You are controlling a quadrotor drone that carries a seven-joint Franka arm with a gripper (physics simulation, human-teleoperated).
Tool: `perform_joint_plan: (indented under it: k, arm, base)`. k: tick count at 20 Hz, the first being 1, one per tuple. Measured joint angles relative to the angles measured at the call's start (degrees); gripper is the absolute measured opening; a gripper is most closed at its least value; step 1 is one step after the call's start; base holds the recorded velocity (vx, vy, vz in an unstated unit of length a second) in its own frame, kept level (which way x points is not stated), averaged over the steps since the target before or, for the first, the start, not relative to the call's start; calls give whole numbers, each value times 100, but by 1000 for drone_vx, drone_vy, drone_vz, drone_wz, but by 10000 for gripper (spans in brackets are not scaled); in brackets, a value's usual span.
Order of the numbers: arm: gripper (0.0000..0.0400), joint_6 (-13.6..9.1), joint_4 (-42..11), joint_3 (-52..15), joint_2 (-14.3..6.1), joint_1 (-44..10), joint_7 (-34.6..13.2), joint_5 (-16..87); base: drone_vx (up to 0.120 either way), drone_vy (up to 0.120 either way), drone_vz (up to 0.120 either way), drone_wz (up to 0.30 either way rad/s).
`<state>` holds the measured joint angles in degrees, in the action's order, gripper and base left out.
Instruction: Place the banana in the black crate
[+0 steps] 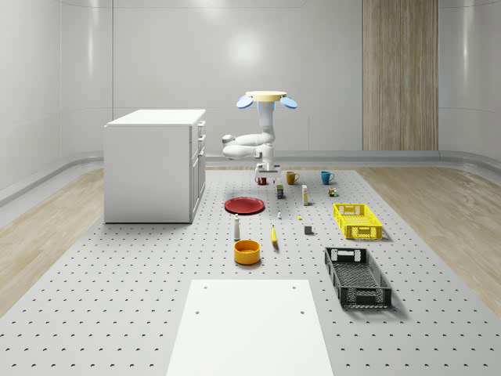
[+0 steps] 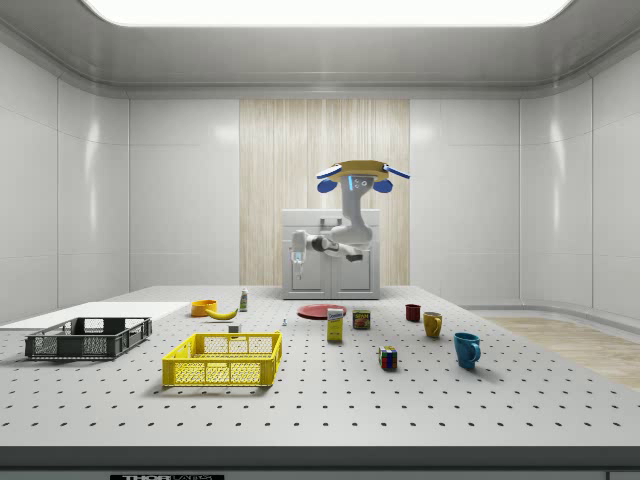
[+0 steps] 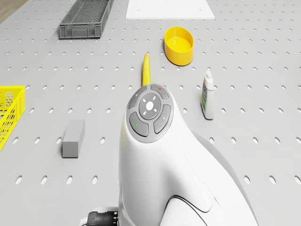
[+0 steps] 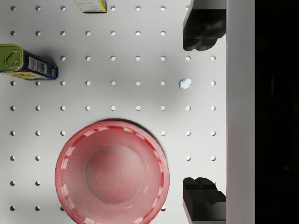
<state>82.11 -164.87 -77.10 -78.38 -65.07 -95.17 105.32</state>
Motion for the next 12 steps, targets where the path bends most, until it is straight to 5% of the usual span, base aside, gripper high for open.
perform_joint_plan:
  k: [3, 12]
  arm:
    - [400, 48, 3, -10, -52, -13, -11, -23]
    - [400, 183, 10, -38, -197, -48, -42, -86]
  base:
    - [120, 0, -27, 0]
    - [120, 0, -120, 0]
